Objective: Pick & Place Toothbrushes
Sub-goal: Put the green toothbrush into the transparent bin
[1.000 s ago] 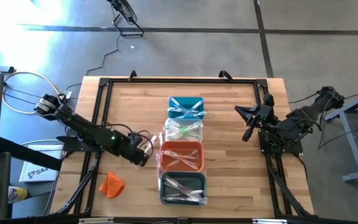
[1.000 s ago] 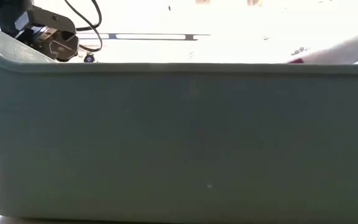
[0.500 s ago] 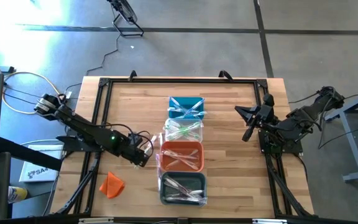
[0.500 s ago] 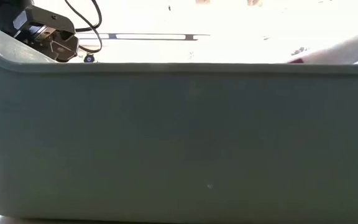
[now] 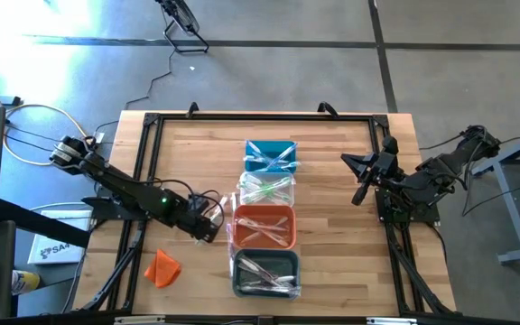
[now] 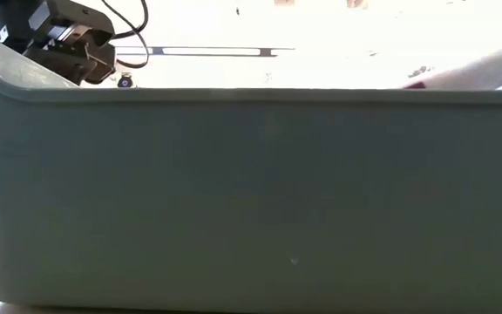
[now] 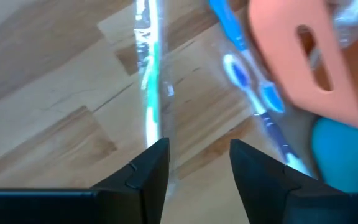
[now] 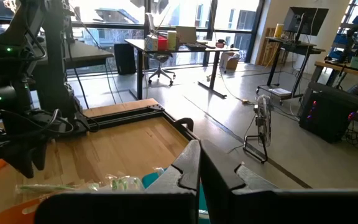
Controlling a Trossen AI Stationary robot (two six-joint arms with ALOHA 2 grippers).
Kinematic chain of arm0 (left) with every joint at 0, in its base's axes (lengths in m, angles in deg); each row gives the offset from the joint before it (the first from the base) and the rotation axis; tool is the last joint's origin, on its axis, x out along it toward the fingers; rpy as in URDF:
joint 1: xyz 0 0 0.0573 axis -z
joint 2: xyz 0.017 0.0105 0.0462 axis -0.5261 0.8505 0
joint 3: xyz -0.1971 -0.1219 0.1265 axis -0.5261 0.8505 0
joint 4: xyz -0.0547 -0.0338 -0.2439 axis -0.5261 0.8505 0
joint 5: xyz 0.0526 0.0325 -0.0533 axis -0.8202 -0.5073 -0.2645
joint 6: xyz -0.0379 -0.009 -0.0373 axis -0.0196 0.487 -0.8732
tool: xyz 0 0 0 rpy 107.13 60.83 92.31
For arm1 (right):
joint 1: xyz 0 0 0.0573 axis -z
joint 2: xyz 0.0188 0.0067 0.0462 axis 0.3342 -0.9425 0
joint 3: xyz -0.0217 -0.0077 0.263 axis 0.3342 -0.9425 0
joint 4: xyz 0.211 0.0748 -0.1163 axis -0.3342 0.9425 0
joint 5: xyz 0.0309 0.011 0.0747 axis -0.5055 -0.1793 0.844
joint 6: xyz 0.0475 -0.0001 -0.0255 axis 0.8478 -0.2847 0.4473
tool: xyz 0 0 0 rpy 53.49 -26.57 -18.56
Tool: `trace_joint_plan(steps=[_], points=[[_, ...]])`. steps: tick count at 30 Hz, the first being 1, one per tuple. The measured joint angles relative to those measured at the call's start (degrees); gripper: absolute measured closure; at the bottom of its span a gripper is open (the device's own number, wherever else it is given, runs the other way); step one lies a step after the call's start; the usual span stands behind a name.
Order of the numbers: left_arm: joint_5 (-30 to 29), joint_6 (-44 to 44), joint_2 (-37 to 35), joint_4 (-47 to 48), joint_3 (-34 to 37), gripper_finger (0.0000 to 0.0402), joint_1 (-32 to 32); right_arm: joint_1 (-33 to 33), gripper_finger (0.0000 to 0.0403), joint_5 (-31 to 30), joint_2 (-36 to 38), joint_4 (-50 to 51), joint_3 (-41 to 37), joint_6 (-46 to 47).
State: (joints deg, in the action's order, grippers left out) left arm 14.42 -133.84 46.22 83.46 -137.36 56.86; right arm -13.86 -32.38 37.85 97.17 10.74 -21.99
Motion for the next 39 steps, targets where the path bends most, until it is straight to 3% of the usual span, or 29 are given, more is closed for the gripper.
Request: trace_joint_plan(steps=[22,31,39], points=[[-3.41,-0.56,0.02,0.12,1.92,0.0235,-0.02,0.0,0.0401,0.14,0.0,0.02,0.0,0.0],[-2.02,-1.94,0.04,-10.9,8.32,0.0235,0.0,0.0,0.0401,0.26,0.0,0.02,0.0,0.0],[-1.77,-3.45,0.04,-12.59,11.39,0.0236,0.0,0.0,0.0401,0.26,-0.01,0.03,0.0,0.0]])
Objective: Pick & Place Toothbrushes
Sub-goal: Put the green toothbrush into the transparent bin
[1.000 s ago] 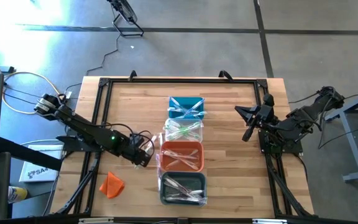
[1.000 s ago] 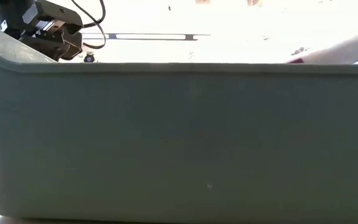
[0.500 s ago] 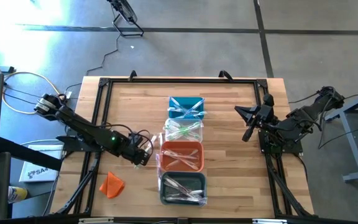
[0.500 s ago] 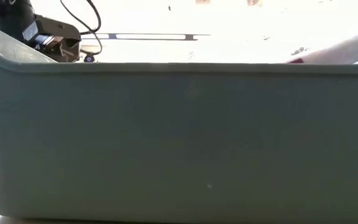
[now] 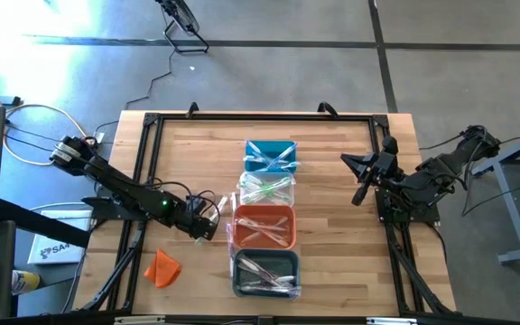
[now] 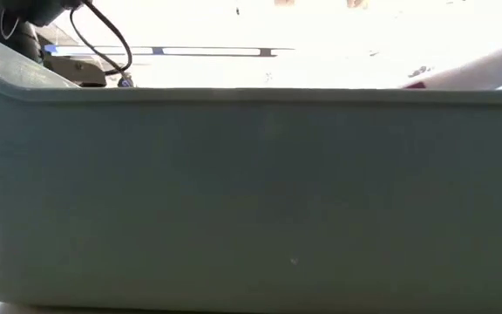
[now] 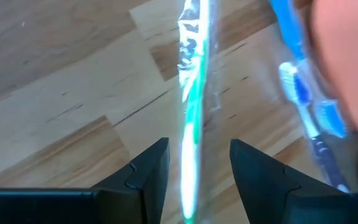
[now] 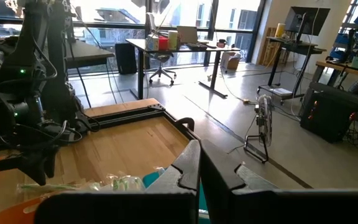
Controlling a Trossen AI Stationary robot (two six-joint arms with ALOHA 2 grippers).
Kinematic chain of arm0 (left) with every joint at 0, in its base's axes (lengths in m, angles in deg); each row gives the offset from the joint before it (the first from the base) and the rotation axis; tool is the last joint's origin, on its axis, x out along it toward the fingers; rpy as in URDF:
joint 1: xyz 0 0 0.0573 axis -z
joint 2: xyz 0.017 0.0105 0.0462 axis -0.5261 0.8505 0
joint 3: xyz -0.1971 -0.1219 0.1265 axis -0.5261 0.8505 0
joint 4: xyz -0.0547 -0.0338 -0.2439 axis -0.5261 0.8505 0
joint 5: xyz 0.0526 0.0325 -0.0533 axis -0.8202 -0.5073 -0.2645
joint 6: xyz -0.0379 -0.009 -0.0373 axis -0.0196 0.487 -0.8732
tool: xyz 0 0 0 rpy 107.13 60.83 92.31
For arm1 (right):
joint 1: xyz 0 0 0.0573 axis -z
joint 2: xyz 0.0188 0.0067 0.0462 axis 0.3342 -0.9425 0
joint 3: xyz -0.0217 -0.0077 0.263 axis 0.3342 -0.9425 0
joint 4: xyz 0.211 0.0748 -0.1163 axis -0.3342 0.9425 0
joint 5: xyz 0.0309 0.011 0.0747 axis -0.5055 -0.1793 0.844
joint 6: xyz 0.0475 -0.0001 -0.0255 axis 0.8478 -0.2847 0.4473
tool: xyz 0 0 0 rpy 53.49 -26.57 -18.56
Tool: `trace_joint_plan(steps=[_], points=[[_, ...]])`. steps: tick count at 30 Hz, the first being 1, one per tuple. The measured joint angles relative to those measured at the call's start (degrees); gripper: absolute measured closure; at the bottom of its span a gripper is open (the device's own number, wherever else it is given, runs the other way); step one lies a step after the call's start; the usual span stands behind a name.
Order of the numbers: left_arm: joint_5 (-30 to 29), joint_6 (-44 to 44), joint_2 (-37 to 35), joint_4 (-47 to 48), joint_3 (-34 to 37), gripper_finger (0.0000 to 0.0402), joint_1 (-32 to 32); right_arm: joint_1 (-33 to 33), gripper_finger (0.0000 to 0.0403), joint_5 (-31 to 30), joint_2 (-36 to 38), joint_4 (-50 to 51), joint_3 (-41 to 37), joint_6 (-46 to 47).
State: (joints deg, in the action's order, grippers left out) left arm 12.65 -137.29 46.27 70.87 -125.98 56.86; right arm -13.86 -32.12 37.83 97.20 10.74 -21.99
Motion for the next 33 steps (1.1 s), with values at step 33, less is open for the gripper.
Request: trace_joint_plan(steps=[33], points=[[6.98,-3.58,9.81,-0.96,-2.2,0.0388,-0.02,0.0,0.0401,0.11,-0.01,-0.25,0.0,0.02]])
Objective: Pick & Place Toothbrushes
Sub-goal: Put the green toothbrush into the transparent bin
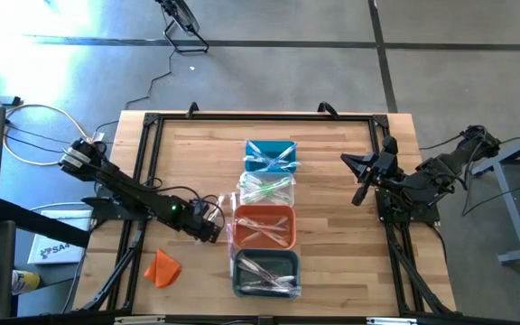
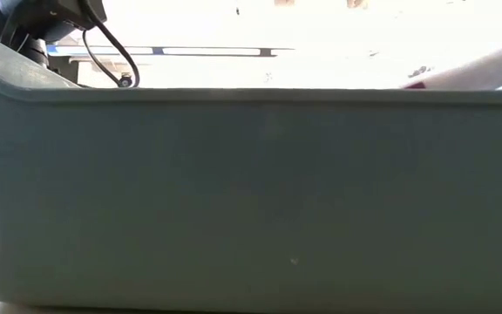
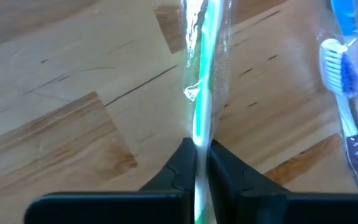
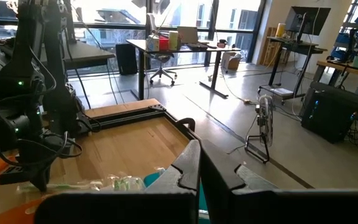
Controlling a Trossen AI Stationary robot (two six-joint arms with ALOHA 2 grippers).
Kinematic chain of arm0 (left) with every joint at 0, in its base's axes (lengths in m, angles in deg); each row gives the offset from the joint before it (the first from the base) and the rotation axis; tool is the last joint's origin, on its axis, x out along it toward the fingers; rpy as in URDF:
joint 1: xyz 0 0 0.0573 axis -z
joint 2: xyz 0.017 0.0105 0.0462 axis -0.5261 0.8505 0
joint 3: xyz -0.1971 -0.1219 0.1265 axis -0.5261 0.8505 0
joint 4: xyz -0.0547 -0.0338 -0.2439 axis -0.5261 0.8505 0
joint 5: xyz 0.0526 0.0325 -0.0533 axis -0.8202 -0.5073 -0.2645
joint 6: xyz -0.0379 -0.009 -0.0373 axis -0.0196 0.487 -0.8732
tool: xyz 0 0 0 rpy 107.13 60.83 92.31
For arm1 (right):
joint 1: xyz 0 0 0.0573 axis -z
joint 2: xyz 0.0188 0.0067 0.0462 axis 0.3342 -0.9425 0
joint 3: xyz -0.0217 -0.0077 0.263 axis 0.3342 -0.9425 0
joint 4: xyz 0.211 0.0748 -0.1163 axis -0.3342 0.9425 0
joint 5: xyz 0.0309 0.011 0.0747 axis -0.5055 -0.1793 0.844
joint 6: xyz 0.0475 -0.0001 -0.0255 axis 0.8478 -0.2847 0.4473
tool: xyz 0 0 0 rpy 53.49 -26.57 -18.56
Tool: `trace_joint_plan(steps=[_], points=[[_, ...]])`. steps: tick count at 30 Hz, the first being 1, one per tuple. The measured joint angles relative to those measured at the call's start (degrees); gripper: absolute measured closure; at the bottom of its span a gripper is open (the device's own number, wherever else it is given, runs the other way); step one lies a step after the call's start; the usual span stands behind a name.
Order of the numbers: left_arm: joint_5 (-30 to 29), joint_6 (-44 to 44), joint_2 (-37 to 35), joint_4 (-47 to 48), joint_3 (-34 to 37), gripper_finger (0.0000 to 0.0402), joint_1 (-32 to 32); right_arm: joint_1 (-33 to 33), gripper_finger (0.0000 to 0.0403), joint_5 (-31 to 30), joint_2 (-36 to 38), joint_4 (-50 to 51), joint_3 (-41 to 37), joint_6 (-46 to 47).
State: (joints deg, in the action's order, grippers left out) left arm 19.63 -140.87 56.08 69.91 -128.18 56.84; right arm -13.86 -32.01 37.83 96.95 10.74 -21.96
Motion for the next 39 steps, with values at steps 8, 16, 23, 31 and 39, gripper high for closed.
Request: trace_joint_plan(steps=[8,16,23,31,39], points=[[1.71,0.43,-3.06,0.19,0.06,0.0381,0.06,0.0,0.0401,0.02,0.02,0.0,0.0,-0.02],[1.07,2.48,-7.86,3.46,0.06,0.0388,0.04,0.0,0.0401,0.04,0.0,0.0,0.0,-0.48],[0.59,4.54,-13.16,5.69,0.06,0.0386,0.04,0.0,0.0401,0.04,0.02,0.0,0.0,-0.5],[-3.57,7.32,-20.93,8.5,0.04,0.0385,0.01,0.0,0.0401,-0.2,0.02,0.0,0.0,-0.53],[-10.09,14.39,-28.51,7.15,0.02,0.0385,0.0,0.02,0.0401,-0.39,0.02,0.0,0.0,-0.53]])
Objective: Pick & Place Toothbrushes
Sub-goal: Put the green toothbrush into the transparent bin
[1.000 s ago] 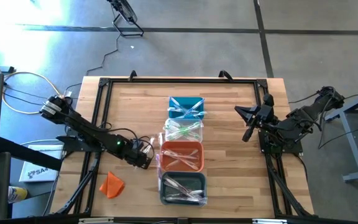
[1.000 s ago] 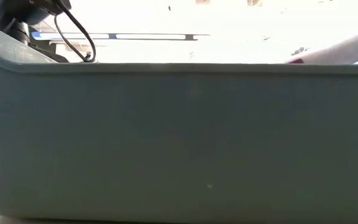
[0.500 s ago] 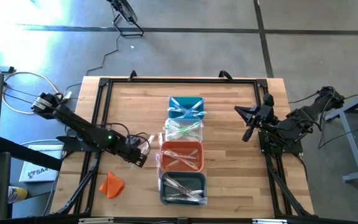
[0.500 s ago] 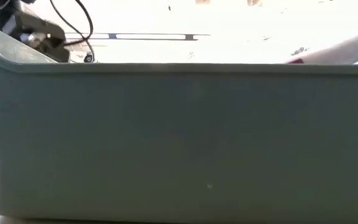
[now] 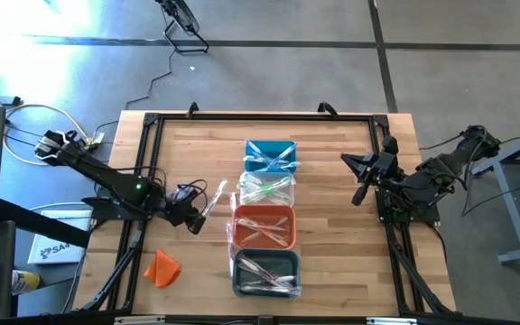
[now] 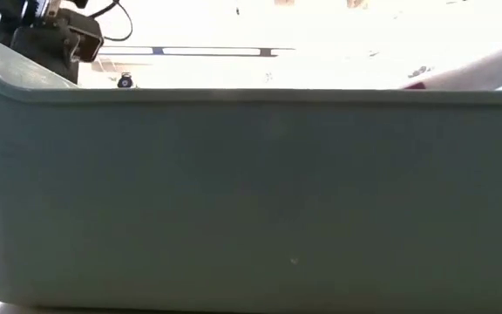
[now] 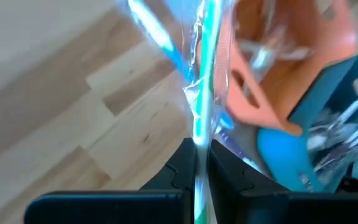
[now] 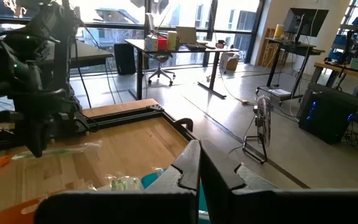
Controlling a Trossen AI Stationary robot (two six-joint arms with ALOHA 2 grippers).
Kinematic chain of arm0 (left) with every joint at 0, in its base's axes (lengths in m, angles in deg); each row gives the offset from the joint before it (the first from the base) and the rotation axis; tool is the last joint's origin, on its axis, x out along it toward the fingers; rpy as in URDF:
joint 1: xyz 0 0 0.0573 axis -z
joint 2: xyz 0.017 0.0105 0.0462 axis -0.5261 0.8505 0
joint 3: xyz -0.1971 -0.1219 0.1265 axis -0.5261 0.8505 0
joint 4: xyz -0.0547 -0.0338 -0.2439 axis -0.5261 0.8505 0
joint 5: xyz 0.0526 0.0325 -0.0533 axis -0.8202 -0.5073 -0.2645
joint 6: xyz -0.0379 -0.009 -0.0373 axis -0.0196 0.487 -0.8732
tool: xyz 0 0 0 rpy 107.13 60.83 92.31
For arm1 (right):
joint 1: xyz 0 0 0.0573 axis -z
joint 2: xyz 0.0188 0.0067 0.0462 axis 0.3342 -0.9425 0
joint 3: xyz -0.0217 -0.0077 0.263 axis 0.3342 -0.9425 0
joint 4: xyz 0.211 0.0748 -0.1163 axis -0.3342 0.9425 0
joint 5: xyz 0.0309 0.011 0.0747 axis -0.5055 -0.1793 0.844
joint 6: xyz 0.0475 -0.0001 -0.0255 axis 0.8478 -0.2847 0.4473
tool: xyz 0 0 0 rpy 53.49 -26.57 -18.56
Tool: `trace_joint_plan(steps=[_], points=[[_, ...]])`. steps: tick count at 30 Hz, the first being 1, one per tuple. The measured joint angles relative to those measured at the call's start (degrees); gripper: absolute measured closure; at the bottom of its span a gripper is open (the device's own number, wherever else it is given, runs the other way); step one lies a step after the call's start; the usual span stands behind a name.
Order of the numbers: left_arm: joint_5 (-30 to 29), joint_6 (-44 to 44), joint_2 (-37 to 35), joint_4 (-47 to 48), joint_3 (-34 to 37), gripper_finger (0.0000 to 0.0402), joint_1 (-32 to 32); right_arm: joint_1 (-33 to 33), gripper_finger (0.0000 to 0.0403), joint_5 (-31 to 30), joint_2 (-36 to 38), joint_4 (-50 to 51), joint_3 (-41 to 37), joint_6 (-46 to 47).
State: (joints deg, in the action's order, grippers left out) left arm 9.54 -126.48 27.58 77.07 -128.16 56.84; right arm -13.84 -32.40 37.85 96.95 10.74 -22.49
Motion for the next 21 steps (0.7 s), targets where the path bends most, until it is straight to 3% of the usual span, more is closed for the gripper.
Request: trace_joint_plan(steps=[5,16,21], points=[[-5.51,5.14,-3.62,-3.48,0.0,0.0385,0.0,-0.01,0.0401,0.0,0.02,-0.01,0.0,0.0],[-17.12,23.34,-6.22,-20.66,-0.07,0.0385,-0.04,0.0,0.0401,0.25,0.01,-3.39,0.0,-0.04],[-19.58,32.99,-6.12,-30.36,-0.04,0.0385,-2.1,0.02,0.0401,4.97,-0.06,-8.28,0.0,-3.58]])
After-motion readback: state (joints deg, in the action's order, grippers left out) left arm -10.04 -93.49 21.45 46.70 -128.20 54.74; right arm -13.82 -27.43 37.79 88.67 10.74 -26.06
